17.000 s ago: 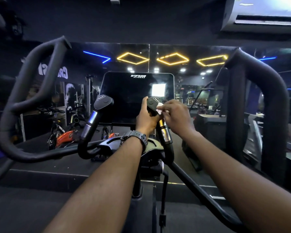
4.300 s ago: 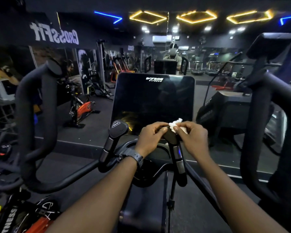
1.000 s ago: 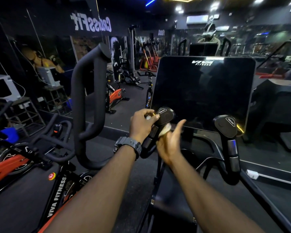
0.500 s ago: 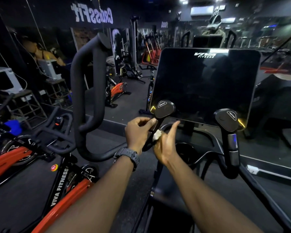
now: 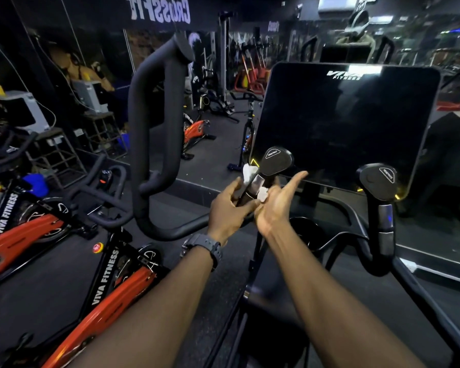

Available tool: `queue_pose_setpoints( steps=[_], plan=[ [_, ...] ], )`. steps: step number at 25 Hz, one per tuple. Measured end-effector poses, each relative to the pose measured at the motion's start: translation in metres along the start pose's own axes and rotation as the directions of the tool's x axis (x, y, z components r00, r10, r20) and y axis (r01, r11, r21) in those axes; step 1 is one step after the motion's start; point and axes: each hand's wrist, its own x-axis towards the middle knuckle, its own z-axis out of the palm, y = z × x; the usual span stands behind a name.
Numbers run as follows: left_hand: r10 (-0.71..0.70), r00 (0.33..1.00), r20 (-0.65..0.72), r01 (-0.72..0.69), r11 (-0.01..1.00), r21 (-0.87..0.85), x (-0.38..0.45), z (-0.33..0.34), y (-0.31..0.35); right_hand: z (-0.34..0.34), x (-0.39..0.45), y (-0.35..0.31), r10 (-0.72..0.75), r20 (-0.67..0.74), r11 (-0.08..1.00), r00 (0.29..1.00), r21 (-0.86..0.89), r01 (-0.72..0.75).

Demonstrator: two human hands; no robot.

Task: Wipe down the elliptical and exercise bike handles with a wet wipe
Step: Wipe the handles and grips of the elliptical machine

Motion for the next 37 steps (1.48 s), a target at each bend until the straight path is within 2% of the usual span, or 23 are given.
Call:
queue_pose_setpoints(
  steps=[2, 4, 6, 8, 10, 11, 14, 16, 18, 20, 22, 25, 27, 31, 34, 37],
  plan=[
    [-0.023, 0.996, 0.087, 0.022, 1.0, 0.004, 0.001, -0.001, -0.005, -0.012, -0.003, 0.013, -0.02, 0.037, 0.996, 0.999, -0.081, 0.023],
    [-0.005, 0.995, 0.103, -0.005, 0.995, 0.098, 0.004, -0.004, -0.006, -0.02, -0.015, 0.028, 0.064, 0.094, 0.98, 0.993, -0.195, -0.045],
    [0.078, 0.994, 0.073, -0.091, 0.976, 0.198, 0.007, -0.003, -0.002, -0.023, -0.013, 0.019, 0.127, 0.111, 0.974, 0.986, -0.2, -0.103],
    [0.141, 0.99, -0.031, -0.129, 0.96, 0.247, 0.008, 0.0, 0.006, -0.02, -0.004, -0.008, 0.063, 0.098, 0.988, 0.993, -0.147, -0.048],
    [0.097, 0.992, -0.085, -0.081, 0.982, 0.173, 0.005, 0.002, 0.008, -0.022, 0.0, -0.019, -0.012, 0.133, 0.998, 0.991, -0.067, 0.021],
    [0.066, 0.994, -0.083, -0.055, 0.991, 0.123, 0.003, 0.001, 0.005, -0.028, -0.006, -0.014, -0.009, 0.136, 0.995, 0.991, -0.097, 0.022],
    [0.018, 0.999, -0.041, -0.017, 1.0, 0.025, 0.004, -0.005, -0.009, -0.049, -0.025, 0.03, 0.081, 0.148, 0.921, 0.986, -0.388, -0.018],
    [0.012, 1.0, -0.024, -0.011, 1.0, 0.029, 0.005, -0.008, -0.01, -0.05, -0.018, 0.039, 0.02, 0.133, 0.882, 0.991, -0.469, 0.046],
    [0.011, 0.999, -0.036, -0.01, 1.0, 0.028, 0.009, -0.009, -0.01, -0.042, -0.001, 0.023, -0.084, 0.074, 0.891, 0.994, -0.44, 0.108],
    [0.012, 0.998, -0.063, -0.012, 1.0, 0.008, 0.006, -0.005, -0.012, -0.046, 0.006, 0.015, -0.127, 0.044, 0.93, 0.991, -0.343, 0.134],
    [0.029, 0.995, -0.098, -0.029, 1.0, 0.004, 0.0, -0.002, -0.012, -0.056, -0.004, 0.027, -0.081, 0.069, 0.934, 0.994, -0.344, 0.1],
    [0.018, 0.992, -0.124, -0.018, 1.0, 0.005, -0.005, 0.002, -0.014, -0.069, -0.012, 0.049, 0.035, 0.134, 0.86, 0.99, -0.509, 0.039],
    [0.026, 0.992, -0.121, -0.023, 0.999, 0.022, -0.01, 0.002, -0.013, -0.064, -0.002, 0.035, 0.008, 0.102, 0.864, 0.995, -0.502, 0.044],
    [0.035, 0.982, -0.184, -0.019, 0.996, 0.09, -0.013, 0.009, -0.018, -0.052, 0.009, 0.026, -0.159, -0.181, 0.901, 0.97, -0.428, 0.068],
    [-0.002, 0.971, -0.239, 0.036, 0.99, 0.136, -0.013, 0.013, -0.022, -0.049, -0.006, 0.054, -0.054, -0.131, 0.85, 0.99, -0.526, -0.023],
    [-0.016, 0.97, -0.244, 0.055, 0.987, 0.152, -0.012, 0.013, -0.023, -0.039, 0.001, 0.037, -0.077, -0.159, 0.91, 0.984, -0.415, 0.004]
  ],
)
